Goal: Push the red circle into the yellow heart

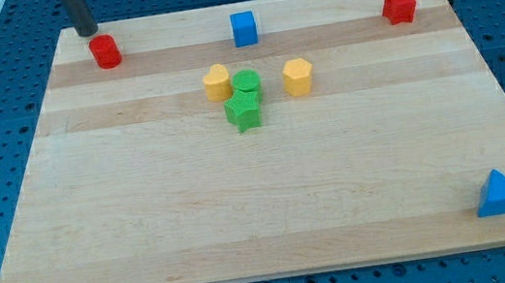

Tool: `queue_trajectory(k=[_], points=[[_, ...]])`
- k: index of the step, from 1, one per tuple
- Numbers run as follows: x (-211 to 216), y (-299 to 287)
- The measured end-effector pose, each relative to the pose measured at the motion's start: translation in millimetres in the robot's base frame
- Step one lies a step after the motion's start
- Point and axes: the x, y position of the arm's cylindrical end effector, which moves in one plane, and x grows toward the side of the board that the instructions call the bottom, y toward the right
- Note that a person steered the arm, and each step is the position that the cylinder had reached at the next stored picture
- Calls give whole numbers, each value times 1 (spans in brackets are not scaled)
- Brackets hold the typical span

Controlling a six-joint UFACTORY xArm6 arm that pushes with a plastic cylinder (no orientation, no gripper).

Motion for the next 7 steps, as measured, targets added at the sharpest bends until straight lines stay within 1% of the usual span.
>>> queue_trajectory(k=[1,2,4,5,6,7], points=[[2,1],[5,18],[32,35],[60,44],[43,44],[4,29]])
